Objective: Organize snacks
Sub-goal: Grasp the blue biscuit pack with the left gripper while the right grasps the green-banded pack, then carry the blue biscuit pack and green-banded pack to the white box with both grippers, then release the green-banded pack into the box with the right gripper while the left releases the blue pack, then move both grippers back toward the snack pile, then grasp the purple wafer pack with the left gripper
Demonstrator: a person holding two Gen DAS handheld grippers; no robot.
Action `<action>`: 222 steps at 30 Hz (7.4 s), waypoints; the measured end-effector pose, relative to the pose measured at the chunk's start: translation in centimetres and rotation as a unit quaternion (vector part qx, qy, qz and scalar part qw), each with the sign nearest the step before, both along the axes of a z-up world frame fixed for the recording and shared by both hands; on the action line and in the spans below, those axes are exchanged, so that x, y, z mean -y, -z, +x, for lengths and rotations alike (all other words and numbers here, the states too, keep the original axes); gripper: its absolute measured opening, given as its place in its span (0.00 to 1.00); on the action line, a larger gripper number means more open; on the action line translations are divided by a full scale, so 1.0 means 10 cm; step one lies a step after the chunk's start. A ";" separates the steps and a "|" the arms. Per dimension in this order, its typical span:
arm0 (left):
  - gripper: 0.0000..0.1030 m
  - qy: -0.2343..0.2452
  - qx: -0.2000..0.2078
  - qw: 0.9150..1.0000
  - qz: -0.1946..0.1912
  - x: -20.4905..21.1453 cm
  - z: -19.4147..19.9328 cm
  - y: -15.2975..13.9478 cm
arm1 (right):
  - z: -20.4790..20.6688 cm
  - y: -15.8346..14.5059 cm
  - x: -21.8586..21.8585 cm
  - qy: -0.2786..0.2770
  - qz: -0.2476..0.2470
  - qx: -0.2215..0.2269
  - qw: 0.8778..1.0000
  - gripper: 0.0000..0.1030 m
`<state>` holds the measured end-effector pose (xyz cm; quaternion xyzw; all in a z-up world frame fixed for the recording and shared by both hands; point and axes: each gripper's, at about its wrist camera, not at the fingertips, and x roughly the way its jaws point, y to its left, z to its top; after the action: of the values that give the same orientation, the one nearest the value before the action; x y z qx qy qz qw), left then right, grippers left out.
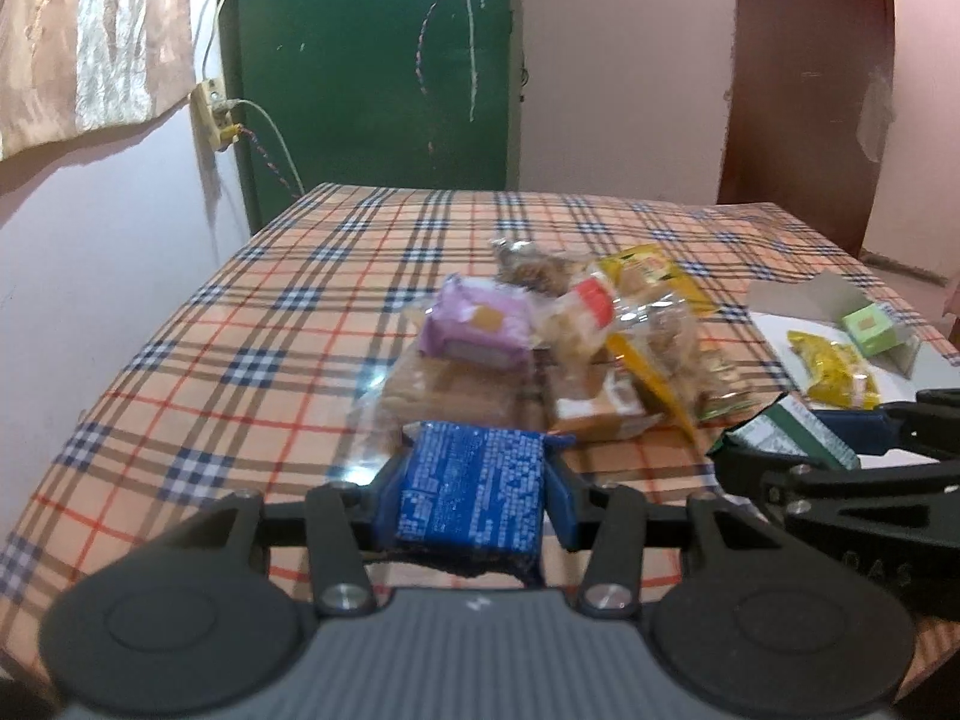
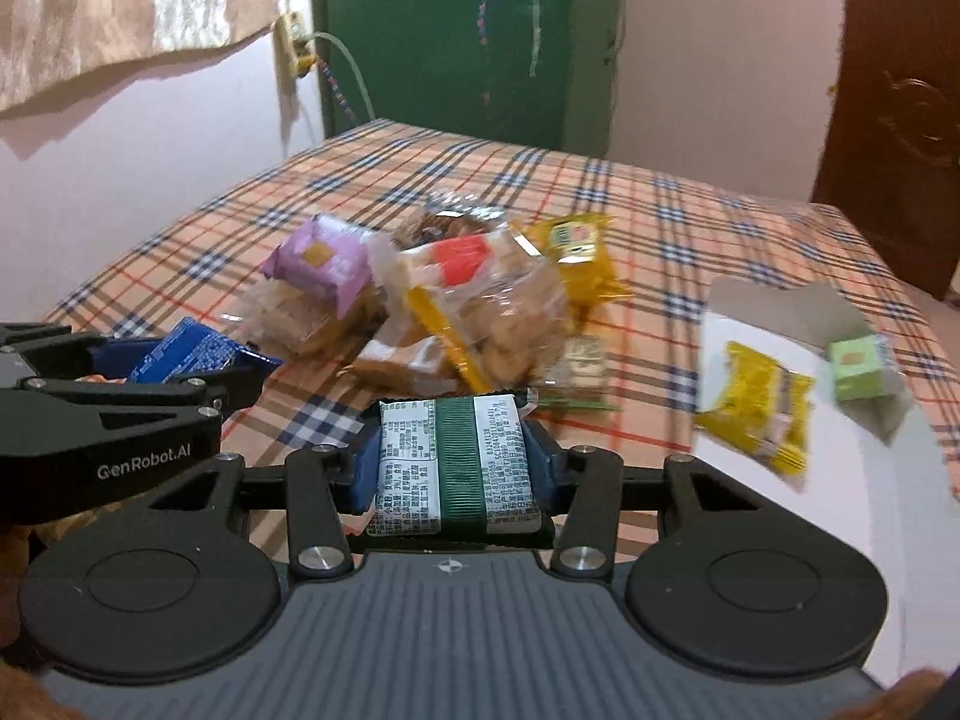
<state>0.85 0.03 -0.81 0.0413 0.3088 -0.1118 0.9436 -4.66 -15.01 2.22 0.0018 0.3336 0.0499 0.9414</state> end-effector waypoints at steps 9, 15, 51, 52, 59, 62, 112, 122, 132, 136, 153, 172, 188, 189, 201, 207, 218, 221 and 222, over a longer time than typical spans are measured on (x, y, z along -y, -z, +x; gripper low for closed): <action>0.45 0.025 0.012 1.000 -0.008 0.27 -0.07 -0.22 | -0.28 -0.18 0.34 0.050 0.003 0.007 0.999 0.56; 0.45 0.035 0.011 0.999 -0.015 0.45 -0.09 -0.34 | -0.39 -0.28 0.58 0.079 0.010 0.017 0.997 0.56; 0.45 0.103 -0.010 0.994 -0.021 1.71 0.01 -0.58 | -0.95 -0.48 1.91 0.219 0.040 0.054 0.973 0.56; 0.45 0.101 -0.010 0.995 -0.017 1.71 0.01 -0.58 | -0.95 -0.48 1.93 0.221 0.043 0.053 0.973 0.56; 0.45 0.099 -0.015 0.995 -0.016 1.70 0.01 -0.57 | -0.97 -0.50 1.96 0.225 0.042 0.051 0.972 0.56; 0.45 0.101 -0.014 0.995 -0.017 1.70 0.00 -0.59 | -0.96 -0.51 1.94 0.222 0.039 0.051 0.973 0.57; 0.45 0.129 -0.047 0.990 0.009 2.20 0.22 -0.27 | -0.32 -0.30 2.19 0.218 0.013 0.022 0.976 0.57; 0.45 0.145 -0.060 0.988 0.008 2.33 0.28 -0.15 | -0.19 -0.23 2.24 0.220 0.012 0.011 0.975 0.56; 0.45 0.168 -0.073 0.983 -0.004 2.42 0.33 -0.04 | -0.05 -0.16 2.26 0.216 0.009 0.005 0.976 0.57; 0.51 0.192 -0.080 0.978 -0.021 2.43 0.32 -0.02 | 0.00 -0.15 2.26 0.220 0.004 0.009 0.976 0.66; 0.98 0.128 -0.079 0.989 0.001 1.99 0.28 -0.29 | -0.28 -0.42 2.11 0.225 0.007 0.040 0.973 1.00; 0.98 0.072 -0.063 0.995 -0.012 1.42 0.23 -0.38 | -0.26 -0.50 1.65 0.185 0.013 0.045 0.982 1.00; 0.98 0.053 -0.062 0.996 -0.028 1.14 0.23 -0.40 | -0.23 -0.54 1.45 0.169 0.011 0.050 0.984 1.00; 0.98 0.050 -0.063 0.996 -0.029 1.11 0.23 -0.40 | -0.22 -0.54 1.43 0.166 0.010 0.050 0.985 1.00; 0.98 0.023 -0.064 0.997 -0.024 0.79 0.26 -0.30 | 0.03 -0.41 1.13 0.131 0.018 0.037 0.991 1.00; 0.98 0.017 -0.058 0.998 -0.019 0.64 0.28 -0.25 | 0.17 -0.34 0.94 0.107 0.021 0.031 0.994 1.00; 0.98 -0.038 -0.037 0.998 0.016 0.26 0.50 -0.11 | 0.31 -0.23 0.72 0.079 0.011 0.021 0.997 1.00; 0.98 -0.051 -0.030 0.998 0.026 0.19 0.65 -0.08 | 0.34 -0.18 0.74 0.082 0.015 0.015 0.996 1.00; 0.98 -0.049 -0.025 0.998 0.036 0.20 0.69 -0.07 | 0.35 -0.17 0.74 0.081 0.015 0.013 0.997 1.00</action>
<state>7.75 -1.93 -0.09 0.0572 0.3378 -0.0558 0.9378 -1.18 -22.37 3.94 0.0418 0.3191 -0.0217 0.9465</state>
